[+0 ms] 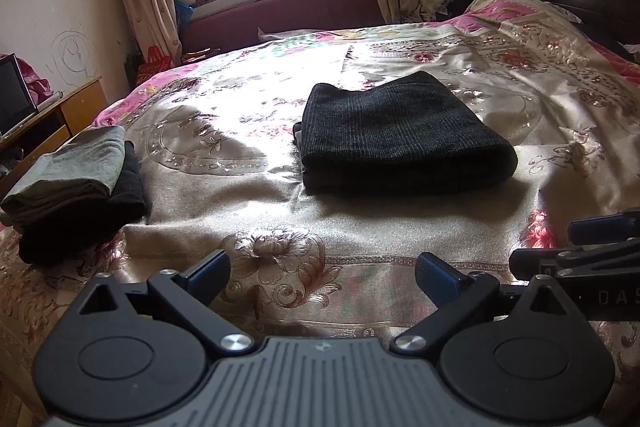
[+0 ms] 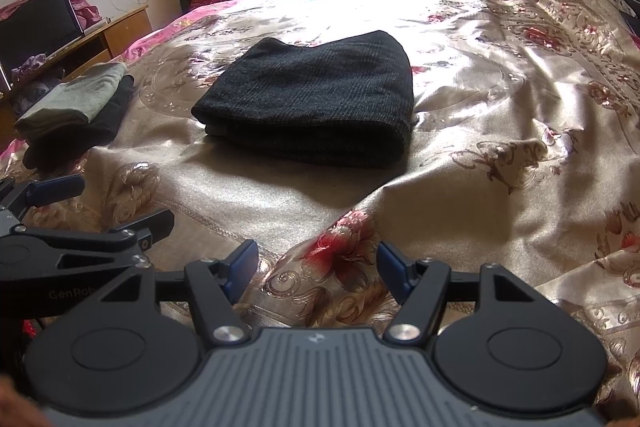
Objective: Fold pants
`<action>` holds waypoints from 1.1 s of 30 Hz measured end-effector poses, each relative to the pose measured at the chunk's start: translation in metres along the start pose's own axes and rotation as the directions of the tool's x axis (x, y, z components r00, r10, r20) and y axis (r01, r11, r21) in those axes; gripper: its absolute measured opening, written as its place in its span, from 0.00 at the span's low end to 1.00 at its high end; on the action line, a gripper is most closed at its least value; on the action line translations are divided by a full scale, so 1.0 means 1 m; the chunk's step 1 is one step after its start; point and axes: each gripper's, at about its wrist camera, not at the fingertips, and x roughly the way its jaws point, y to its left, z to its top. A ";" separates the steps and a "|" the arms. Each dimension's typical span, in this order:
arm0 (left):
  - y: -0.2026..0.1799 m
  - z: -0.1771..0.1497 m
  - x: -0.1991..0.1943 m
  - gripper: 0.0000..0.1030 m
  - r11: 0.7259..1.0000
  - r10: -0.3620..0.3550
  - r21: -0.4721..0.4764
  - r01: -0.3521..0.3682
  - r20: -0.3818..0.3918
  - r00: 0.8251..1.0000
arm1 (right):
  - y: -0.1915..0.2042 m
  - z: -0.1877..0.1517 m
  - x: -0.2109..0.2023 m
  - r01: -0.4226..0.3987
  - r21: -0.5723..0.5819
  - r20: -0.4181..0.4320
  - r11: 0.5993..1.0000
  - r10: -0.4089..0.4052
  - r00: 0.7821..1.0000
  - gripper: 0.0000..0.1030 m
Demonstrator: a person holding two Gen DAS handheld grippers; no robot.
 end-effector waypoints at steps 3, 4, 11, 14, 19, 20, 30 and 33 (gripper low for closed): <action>0.000 0.000 -0.001 1.00 1.000 0.003 0.001 -0.003 0.003 1.000 | 0.000 0.000 -0.001 0.000 -0.001 0.001 1.000 0.000 1.000 0.65; 0.000 0.000 -0.002 1.00 1.000 0.005 0.002 -0.005 0.004 1.000 | 0.001 0.000 -0.001 -0.002 -0.002 0.000 1.000 0.002 1.000 0.65; 0.001 0.001 -0.005 1.00 1.000 0.014 -0.004 -0.014 0.016 1.000 | 0.006 -0.001 -0.003 -0.010 -0.027 0.001 1.000 0.010 1.000 0.65; 0.001 0.001 -0.006 1.00 1.000 0.012 -0.005 -0.012 0.017 1.000 | 0.008 -0.001 -0.005 -0.011 -0.042 0.012 0.999 0.012 1.000 0.65; 0.001 0.001 -0.006 1.00 1.000 0.011 -0.007 -0.011 0.021 1.000 | 0.005 -0.001 -0.004 -0.021 -0.021 0.005 1.000 0.021 1.000 0.68; 0.001 0.001 -0.007 1.00 1.000 0.011 -0.008 -0.011 0.020 1.000 | 0.005 -0.001 -0.004 -0.020 -0.020 0.005 1.000 0.020 1.000 0.68; 0.002 0.000 -0.005 1.00 1.000 0.008 -0.011 -0.008 0.015 1.000 | 0.005 -0.001 -0.002 -0.018 -0.019 -0.002 1.000 0.018 1.000 0.69; 0.002 0.000 -0.005 1.00 1.000 0.008 -0.012 -0.008 0.015 1.000 | 0.004 -0.001 -0.001 -0.019 -0.011 -0.006 1.000 0.019 1.000 0.69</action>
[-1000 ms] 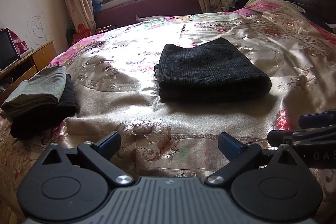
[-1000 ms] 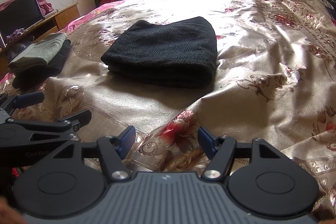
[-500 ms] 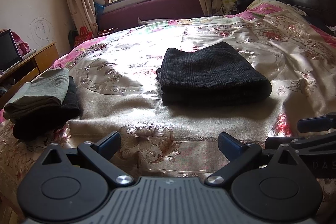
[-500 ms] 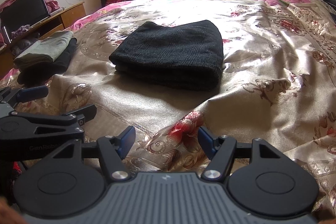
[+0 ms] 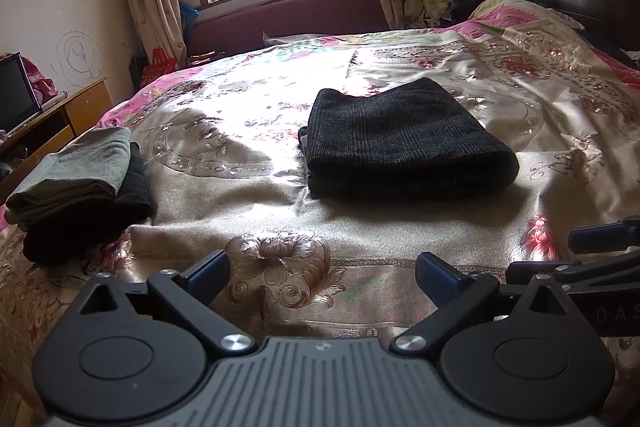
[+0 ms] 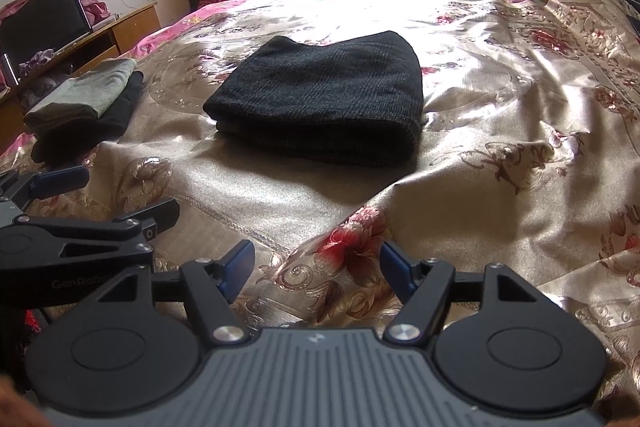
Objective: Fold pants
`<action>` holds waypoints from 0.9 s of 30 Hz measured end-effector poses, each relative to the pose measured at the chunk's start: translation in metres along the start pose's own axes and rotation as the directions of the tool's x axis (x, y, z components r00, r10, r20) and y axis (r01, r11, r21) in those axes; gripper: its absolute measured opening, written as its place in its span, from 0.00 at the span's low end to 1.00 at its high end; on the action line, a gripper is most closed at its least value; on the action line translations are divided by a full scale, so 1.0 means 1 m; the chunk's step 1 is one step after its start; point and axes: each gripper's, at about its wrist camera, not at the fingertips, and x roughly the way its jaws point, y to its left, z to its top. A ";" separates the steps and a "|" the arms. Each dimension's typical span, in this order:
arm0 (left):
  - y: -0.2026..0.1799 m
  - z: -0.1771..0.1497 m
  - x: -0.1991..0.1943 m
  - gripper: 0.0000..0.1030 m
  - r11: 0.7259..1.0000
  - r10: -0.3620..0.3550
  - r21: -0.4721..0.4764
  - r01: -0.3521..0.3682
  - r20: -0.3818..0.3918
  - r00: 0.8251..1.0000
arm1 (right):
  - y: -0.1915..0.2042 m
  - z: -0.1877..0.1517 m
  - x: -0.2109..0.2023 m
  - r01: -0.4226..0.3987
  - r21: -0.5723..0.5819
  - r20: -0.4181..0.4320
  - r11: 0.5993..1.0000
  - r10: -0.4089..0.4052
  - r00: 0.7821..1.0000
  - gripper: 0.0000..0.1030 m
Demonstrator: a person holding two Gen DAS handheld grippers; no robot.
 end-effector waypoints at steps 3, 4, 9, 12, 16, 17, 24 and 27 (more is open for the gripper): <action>0.000 0.000 0.000 1.00 1.000 0.000 0.000 0.000 0.000 1.000 | 0.000 0.000 0.000 0.000 0.001 0.000 1.000 0.000 1.000 0.69; 0.000 0.000 0.000 1.00 1.000 0.001 0.000 -0.001 0.001 1.000 | 0.000 0.000 0.000 0.000 0.001 0.000 1.000 0.000 1.000 0.69; 0.000 0.000 0.000 1.00 1.000 0.000 0.000 0.000 0.000 1.000 | 0.000 0.000 0.000 0.001 0.002 0.000 1.000 -0.001 1.000 0.69; 0.000 0.000 -0.001 1.00 1.000 0.001 0.001 -0.001 0.001 1.000 | -0.001 -0.001 0.001 0.006 0.008 -0.003 1.000 -0.006 1.000 0.69; 0.000 -0.001 -0.001 1.00 1.000 -0.002 0.005 0.002 0.005 1.000 | -0.004 0.000 0.001 0.013 0.020 -0.006 1.000 -0.013 1.000 0.69; 0.000 -0.001 -0.001 1.00 1.000 -0.002 0.007 0.002 0.005 1.000 | -0.004 0.000 0.001 0.015 0.021 -0.006 1.000 -0.015 1.000 0.69; 0.001 -0.001 -0.001 1.00 1.000 -0.002 0.008 0.002 0.005 1.000 | -0.004 -0.001 0.001 0.015 0.022 -0.007 1.000 -0.015 1.000 0.69; 0.001 -0.001 -0.001 1.00 1.000 -0.002 0.008 0.002 0.004 1.000 | -0.004 -0.001 0.002 0.017 0.023 -0.010 1.000 -0.017 1.000 0.69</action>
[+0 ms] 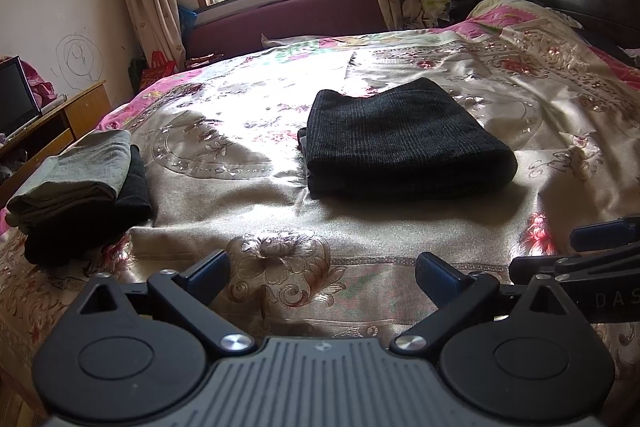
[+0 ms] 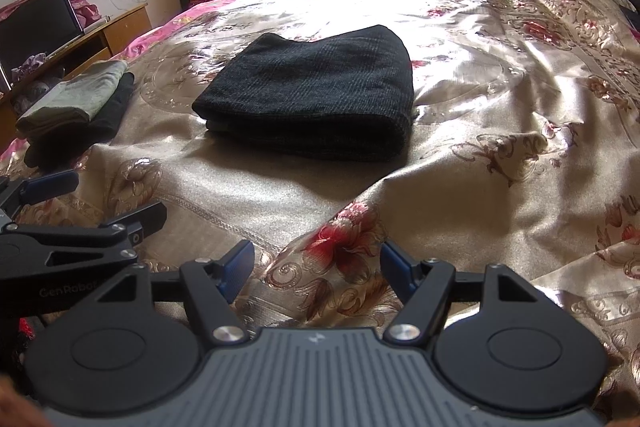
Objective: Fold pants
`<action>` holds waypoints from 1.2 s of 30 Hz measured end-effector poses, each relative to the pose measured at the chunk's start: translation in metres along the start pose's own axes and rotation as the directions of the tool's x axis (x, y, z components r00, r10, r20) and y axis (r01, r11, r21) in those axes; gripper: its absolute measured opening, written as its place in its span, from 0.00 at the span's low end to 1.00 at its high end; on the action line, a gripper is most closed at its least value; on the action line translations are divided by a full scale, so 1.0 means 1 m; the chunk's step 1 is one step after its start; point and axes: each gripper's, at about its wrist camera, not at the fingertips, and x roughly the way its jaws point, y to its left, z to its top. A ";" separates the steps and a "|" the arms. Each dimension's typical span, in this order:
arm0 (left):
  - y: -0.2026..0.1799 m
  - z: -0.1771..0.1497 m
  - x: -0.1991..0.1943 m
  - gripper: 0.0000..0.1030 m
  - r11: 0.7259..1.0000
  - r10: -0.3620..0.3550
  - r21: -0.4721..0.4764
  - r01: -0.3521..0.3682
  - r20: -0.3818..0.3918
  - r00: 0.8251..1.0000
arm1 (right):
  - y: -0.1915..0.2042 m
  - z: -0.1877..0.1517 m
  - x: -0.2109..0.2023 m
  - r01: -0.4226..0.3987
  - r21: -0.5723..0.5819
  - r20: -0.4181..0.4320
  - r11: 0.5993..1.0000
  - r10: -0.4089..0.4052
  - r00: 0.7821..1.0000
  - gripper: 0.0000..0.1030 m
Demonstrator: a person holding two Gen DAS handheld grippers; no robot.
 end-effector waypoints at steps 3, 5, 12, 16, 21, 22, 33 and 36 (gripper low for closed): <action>0.000 0.000 0.000 1.00 1.000 -0.001 -0.001 0.001 0.001 1.000 | 0.000 0.000 0.000 0.002 0.001 -0.002 1.000 -0.002 1.000 0.69; 0.000 -0.001 0.000 1.00 1.000 -0.002 -0.001 0.002 0.002 1.000 | 0.000 0.000 0.000 0.002 0.000 -0.002 1.000 -0.002 1.000 0.69; 0.000 -0.001 0.000 1.00 1.000 -0.002 -0.001 0.002 0.002 1.000 | 0.000 0.000 0.000 0.002 0.000 -0.002 1.000 -0.002 1.000 0.69; 0.000 -0.001 -0.001 1.00 1.000 -0.002 -0.001 0.002 0.001 1.000 | 0.000 0.000 0.000 0.002 0.001 -0.002 1.000 -0.002 1.000 0.69; 0.000 -0.001 -0.001 1.00 1.000 0.000 0.002 0.000 0.004 1.000 | 0.000 0.000 0.001 0.002 0.000 -0.002 1.000 -0.002 1.000 0.69; 0.000 -0.001 -0.001 1.00 1.000 0.002 0.004 -0.002 0.006 1.000 | 0.000 0.000 0.000 0.002 0.000 -0.002 1.000 -0.002 1.000 0.69; 0.000 -0.001 -0.002 1.00 1.000 0.003 0.005 -0.003 0.007 1.000 | 0.000 0.000 0.000 0.002 0.001 -0.002 1.000 -0.002 1.000 0.69; -0.001 -0.001 -0.003 1.00 1.000 0.005 0.008 -0.005 0.009 1.000 | 0.000 0.000 0.000 0.002 0.001 -0.002 1.000 -0.002 1.000 0.69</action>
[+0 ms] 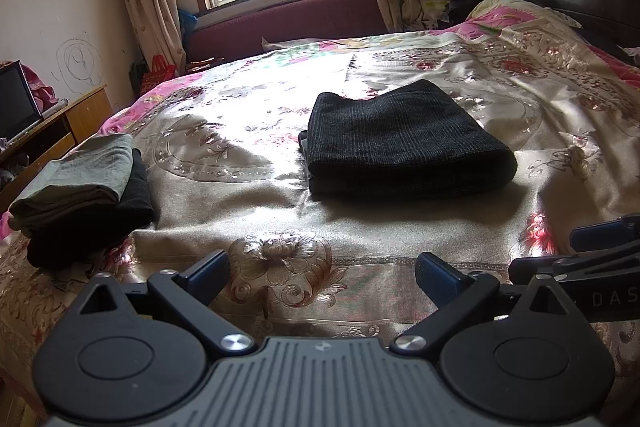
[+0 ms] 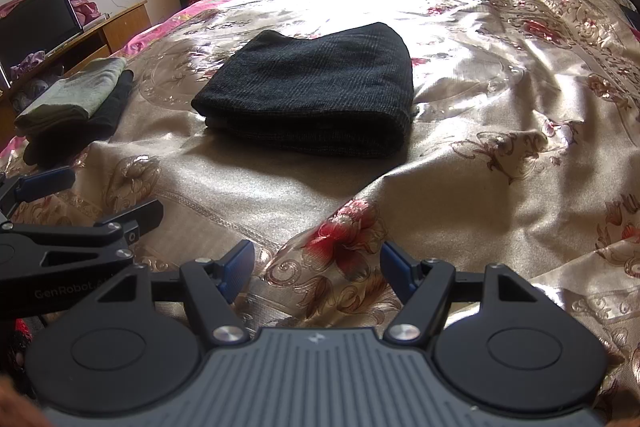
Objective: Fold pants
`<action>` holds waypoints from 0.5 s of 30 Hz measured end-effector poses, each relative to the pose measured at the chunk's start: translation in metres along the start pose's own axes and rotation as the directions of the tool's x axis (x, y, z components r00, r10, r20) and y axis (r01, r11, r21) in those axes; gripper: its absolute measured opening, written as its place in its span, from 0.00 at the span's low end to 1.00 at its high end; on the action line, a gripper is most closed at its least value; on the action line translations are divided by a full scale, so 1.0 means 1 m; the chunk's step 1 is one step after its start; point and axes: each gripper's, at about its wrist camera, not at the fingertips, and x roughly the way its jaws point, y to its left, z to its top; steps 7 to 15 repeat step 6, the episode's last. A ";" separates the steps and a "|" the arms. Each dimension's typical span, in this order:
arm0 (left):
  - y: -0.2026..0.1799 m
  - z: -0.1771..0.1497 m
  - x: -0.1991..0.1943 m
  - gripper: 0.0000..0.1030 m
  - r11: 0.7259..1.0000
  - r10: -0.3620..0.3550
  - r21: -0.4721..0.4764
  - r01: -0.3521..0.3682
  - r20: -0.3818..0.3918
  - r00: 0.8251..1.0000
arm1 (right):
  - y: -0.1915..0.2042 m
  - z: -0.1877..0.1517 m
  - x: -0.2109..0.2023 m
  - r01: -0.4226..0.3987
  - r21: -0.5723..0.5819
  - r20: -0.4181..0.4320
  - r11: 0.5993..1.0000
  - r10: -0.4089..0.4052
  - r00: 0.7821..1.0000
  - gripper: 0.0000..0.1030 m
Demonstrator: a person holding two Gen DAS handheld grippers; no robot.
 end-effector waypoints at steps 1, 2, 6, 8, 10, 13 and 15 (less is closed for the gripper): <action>0.000 0.000 0.000 1.00 1.000 0.000 0.000 0.000 0.000 1.000 | 0.000 0.000 0.000 0.000 0.000 0.000 1.000 0.000 1.000 0.69; 0.000 0.000 0.000 1.00 1.000 -0.001 -0.001 0.001 -0.001 1.000 | 0.000 0.000 0.000 0.000 0.000 -0.001 1.000 0.000 1.000 0.69; 0.000 0.000 0.000 1.00 1.000 0.000 -0.001 0.000 0.001 1.000 | 0.000 0.000 0.000 0.000 0.000 0.000 1.000 0.000 1.000 0.69; 0.000 0.000 0.000 1.00 1.000 0.000 -0.001 0.000 0.001 1.000 | 0.000 0.000 0.000 0.000 0.000 0.000 1.000 0.000 1.000 0.69; 0.000 0.000 0.000 1.00 1.000 0.000 -0.001 0.000 0.001 1.000 | 0.000 0.000 0.000 0.000 0.000 0.000 1.000 0.000 1.000 0.69; 0.000 0.000 0.000 1.00 1.000 0.000 -0.001 0.000 0.001 1.000 | 0.000 0.000 0.000 0.000 0.000 0.000 1.000 0.000 1.000 0.69; 0.000 0.000 0.000 1.00 1.000 0.000 -0.001 0.000 0.001 1.000 | 0.000 0.000 0.000 0.000 0.000 0.000 1.000 0.000 1.000 0.69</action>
